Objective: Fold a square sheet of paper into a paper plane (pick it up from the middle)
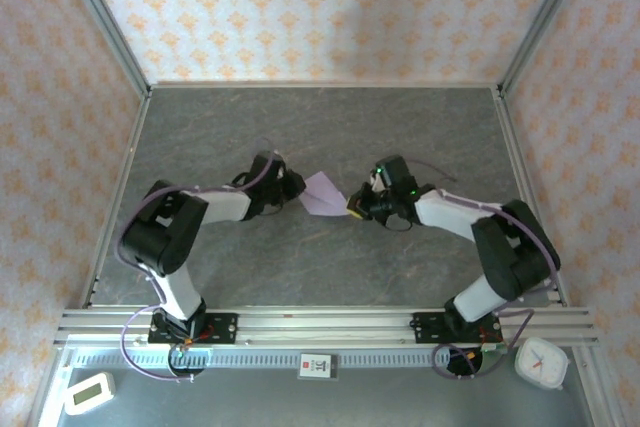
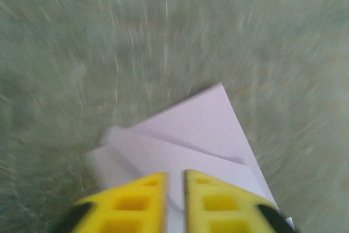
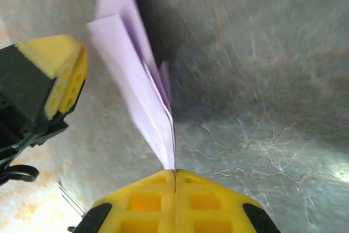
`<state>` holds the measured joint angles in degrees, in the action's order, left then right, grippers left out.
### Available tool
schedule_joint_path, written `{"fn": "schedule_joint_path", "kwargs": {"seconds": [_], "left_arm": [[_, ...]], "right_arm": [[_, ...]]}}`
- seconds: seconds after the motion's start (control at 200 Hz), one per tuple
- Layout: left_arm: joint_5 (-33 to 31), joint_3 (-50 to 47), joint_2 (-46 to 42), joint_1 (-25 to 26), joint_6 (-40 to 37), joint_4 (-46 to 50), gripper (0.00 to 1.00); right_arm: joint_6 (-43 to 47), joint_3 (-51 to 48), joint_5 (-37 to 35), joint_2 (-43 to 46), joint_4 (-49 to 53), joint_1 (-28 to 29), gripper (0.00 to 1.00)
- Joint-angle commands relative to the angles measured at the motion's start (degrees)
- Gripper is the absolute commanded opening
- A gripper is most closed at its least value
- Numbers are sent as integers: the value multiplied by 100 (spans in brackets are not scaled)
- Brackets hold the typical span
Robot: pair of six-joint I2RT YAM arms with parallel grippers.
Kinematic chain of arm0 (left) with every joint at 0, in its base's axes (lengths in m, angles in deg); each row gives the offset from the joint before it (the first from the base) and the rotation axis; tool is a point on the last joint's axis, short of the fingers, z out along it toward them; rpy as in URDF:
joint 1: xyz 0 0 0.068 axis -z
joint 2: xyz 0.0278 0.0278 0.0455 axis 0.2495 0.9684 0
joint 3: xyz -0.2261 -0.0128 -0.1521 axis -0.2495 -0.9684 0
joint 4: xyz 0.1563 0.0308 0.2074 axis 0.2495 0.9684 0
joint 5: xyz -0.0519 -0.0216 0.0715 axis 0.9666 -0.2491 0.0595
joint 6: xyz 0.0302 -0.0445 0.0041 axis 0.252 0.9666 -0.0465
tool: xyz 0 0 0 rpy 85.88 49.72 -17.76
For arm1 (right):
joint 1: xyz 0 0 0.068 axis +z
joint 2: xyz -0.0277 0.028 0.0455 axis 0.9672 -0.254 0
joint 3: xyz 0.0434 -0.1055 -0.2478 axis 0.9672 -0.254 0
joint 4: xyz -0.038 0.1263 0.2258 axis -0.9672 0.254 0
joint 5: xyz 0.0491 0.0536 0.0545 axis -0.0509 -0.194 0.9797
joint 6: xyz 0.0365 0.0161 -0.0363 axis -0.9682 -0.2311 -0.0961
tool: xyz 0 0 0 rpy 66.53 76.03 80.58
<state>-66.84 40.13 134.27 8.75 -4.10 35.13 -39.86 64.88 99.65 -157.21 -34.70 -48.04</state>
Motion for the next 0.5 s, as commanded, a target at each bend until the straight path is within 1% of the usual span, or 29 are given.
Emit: {"fn": "schedule_joint_path", "kwargs": {"seconds": [0.0, 0.05, 0.145, 0.245, 0.305, 0.4, 0.495], "left_arm": [[-152, 435, -636, -245, 302, 129, 37], [-154, 458, -774, -296, 411, 137, 46], [-59, 308, -1004, -317, 632, -21, 54], [90, -4, -1313, -321, 813, -165, 61], [47, -212, -1577, -316, 842, -118, 64], [-172, -554, -2086, -317, 854, 94, 70], [-417, -817, -2595, -316, 851, 364, 75]], "right_arm": [[411, 803, -706, 529, 1144, -236, 0], [698, 1286, -1198, 589, 1773, -280, 0], [1287, 2398, -2296, 419, 3035, -296, 0], [1823, 3540, -3492, 16, 4081, -297, 0], [2121, 4125, -4230, -273, 4636, -288, 0], [2436, 4690, -5448, -714, 5282, -216, 0], [2593, 4836, -6395, -964, 5599, -60, 0]]}}
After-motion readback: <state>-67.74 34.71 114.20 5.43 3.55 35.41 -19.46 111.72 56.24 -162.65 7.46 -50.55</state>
